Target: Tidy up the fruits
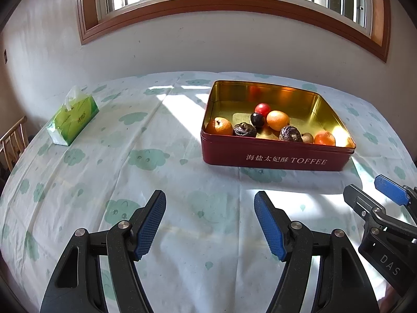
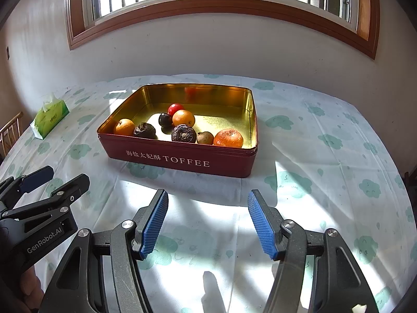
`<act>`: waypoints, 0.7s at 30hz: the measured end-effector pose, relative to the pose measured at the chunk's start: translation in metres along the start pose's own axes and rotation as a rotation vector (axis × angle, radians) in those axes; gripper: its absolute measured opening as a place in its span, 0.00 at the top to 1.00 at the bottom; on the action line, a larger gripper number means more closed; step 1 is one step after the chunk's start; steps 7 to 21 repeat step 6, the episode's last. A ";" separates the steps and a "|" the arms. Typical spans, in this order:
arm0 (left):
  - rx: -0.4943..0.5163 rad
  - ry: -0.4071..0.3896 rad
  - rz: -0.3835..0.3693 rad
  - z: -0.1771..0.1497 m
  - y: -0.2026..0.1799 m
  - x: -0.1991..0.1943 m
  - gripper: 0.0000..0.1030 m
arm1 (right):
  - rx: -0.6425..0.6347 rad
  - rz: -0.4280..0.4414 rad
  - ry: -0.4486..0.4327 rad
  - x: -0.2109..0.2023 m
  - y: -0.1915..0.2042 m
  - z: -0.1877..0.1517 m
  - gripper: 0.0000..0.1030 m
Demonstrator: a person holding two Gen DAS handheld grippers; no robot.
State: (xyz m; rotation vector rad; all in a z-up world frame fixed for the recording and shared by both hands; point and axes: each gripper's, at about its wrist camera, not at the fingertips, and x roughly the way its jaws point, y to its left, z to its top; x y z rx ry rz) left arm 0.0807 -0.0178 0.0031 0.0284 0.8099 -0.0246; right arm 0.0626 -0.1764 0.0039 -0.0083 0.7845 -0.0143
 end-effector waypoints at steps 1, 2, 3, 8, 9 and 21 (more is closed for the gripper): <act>-0.004 0.000 -0.004 0.000 0.001 0.000 0.31 | 0.000 0.001 0.000 0.000 0.000 0.000 0.41; -0.007 -0.002 -0.010 0.000 0.001 0.000 0.31 | 0.000 0.001 0.000 0.000 0.000 0.000 0.41; -0.007 -0.003 -0.012 0.000 0.001 0.000 0.31 | -0.002 -0.001 0.000 0.000 0.000 0.000 0.41; -0.007 -0.003 -0.016 -0.001 0.001 0.000 0.31 | -0.004 0.000 0.003 0.001 0.000 -0.001 0.41; -0.007 -0.003 -0.016 -0.001 0.001 0.000 0.31 | -0.004 0.000 0.003 0.001 0.000 -0.001 0.41; -0.007 -0.003 -0.016 -0.001 0.001 0.000 0.31 | -0.004 0.000 0.003 0.001 0.000 -0.001 0.41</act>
